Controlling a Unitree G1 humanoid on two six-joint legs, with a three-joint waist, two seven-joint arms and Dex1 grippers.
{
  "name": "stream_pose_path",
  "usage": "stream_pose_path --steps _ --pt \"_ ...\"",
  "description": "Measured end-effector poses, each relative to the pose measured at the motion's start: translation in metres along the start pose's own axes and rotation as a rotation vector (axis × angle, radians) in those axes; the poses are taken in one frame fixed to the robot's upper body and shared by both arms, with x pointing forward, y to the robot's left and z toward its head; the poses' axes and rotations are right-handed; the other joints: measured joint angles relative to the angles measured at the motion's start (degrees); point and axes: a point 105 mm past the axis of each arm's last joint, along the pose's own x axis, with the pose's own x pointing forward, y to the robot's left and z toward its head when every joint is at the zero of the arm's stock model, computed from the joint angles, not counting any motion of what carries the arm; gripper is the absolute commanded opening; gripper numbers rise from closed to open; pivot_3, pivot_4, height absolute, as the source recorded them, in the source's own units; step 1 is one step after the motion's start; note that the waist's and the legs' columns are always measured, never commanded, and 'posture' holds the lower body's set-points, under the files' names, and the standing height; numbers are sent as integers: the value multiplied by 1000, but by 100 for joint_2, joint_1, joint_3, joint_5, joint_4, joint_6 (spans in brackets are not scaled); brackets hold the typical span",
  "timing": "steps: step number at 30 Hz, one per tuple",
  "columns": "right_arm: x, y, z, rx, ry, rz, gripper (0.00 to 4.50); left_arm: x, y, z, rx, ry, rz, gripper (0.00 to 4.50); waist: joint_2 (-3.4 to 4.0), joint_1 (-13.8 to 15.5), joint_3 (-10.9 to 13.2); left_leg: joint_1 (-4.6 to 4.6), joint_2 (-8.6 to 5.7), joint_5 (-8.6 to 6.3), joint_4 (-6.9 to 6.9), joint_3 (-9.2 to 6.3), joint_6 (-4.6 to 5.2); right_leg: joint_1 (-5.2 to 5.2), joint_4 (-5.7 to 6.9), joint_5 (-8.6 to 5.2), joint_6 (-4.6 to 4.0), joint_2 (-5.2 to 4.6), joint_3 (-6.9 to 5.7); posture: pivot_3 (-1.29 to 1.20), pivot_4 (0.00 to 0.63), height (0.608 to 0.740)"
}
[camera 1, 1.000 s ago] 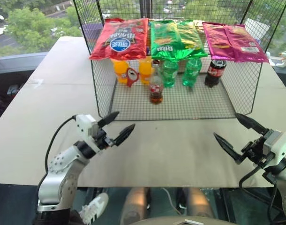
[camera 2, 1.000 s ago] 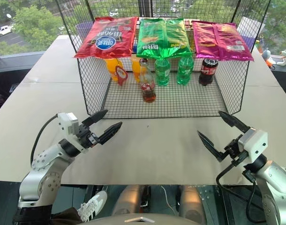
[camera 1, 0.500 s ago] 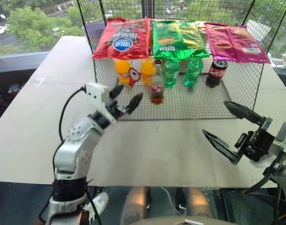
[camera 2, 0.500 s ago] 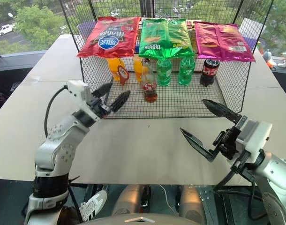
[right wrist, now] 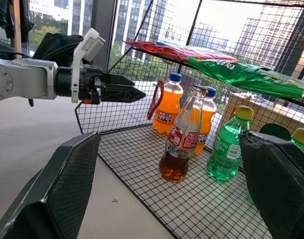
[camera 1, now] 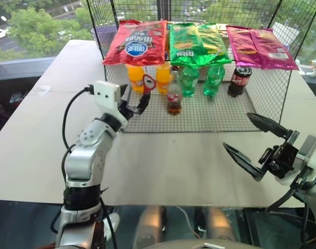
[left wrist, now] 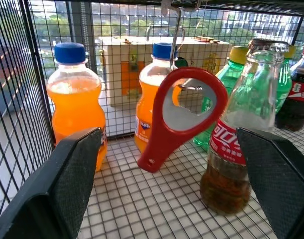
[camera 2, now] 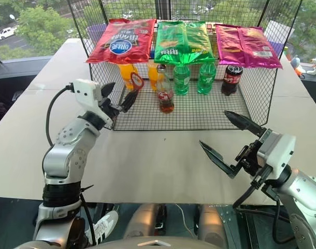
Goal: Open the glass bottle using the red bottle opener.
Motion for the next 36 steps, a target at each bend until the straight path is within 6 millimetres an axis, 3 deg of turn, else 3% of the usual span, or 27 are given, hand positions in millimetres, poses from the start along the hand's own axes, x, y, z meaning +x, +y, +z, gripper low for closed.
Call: stream_pose_path --steps 11,26,29,33,36 --pt "-3 0 -5 -9 28 -26 4500 20 1 -4 65 1 19 4459 -1 -7 0 0 -1 0 3 1 0 -2 6 0 0 0 2 0 150 740" --pt "-6 1 -9 -6 50 -43 4500 29 -1 -4 75 -18 8 4459 -3 -6 1 -1 -1 0 5 0 0 -3 9 0 0 0 2 0 150 740" --pt "-7 2 -10 -3 53 -41 4500 30 -1 -6 71 -12 2 3685 -4 -7 2 -1 0 0 5 -1 1 -3 10 0 0 0 2 0 150 740" --pt "-7 2 -10 -4 53 -40 4500 29 -2 -7 69 -12 -10 2064 -4 -7 2 -2 0 0 5 0 1 -3 10 0 0 0 2 0 150 740" --pt "-7 2 -10 -4 54 -39 4500 29 -4 -8 63 -9 -28 2064 -4 -8 2 -1 0 0 5 0 1 -3 10 0 0 0 2 0 150 740"
